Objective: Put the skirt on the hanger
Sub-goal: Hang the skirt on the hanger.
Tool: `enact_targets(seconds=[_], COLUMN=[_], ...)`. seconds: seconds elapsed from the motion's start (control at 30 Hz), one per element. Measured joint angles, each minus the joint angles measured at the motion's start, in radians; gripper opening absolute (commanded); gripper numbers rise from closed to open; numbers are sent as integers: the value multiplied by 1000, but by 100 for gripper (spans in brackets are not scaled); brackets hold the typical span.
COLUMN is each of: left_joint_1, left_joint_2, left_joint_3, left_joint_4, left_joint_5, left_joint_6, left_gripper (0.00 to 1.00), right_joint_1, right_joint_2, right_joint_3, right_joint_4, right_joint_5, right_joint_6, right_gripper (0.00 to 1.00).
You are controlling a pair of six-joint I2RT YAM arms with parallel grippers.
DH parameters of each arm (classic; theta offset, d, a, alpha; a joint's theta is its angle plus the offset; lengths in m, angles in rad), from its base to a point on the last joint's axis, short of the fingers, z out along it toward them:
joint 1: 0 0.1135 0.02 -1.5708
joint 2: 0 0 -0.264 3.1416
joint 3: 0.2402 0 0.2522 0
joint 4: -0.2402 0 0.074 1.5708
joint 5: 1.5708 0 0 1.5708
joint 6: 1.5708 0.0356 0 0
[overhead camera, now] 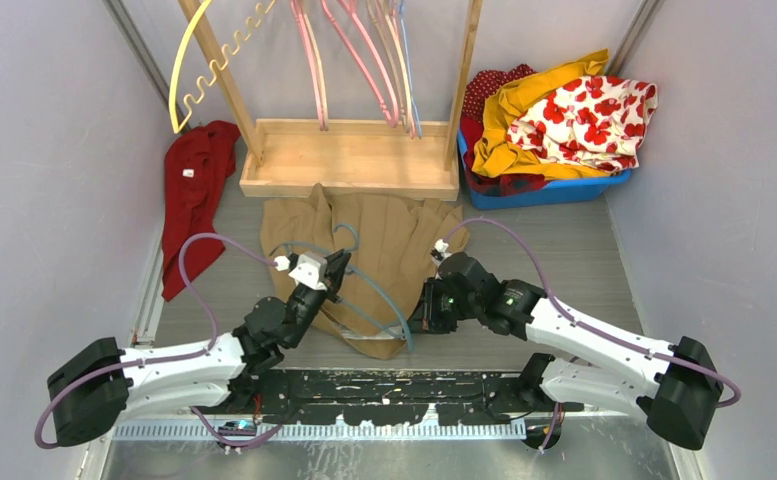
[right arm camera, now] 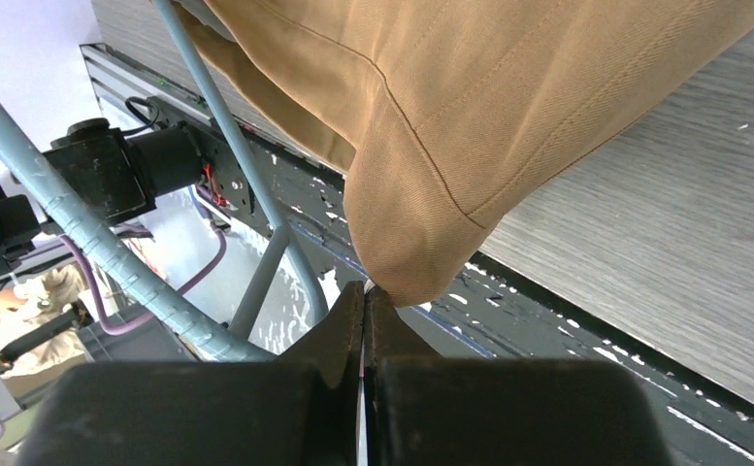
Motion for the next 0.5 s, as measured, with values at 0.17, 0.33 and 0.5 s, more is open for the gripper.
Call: enact_targets(seconds=[0.17,0.33,0.5], left_joint_1=[0,0,0], left_joint_2=[45,84,108], left_joint_3=[0,0,-18], left_joint_4=[71,140,213], left_joint_5=[0,0,-9], left_joint_6=[13,14,16], left_gripper=[0,0,1], right_joint_1=[-23,-84,-114], right_joint_2=[19,25,35], right_joint_3=[0,-35,-61], right_joint_4=[17,122,177], right_joint_5=[-47,-133,-201], right_joint_6=[42,126,195], right_gripper=[1,1,1])
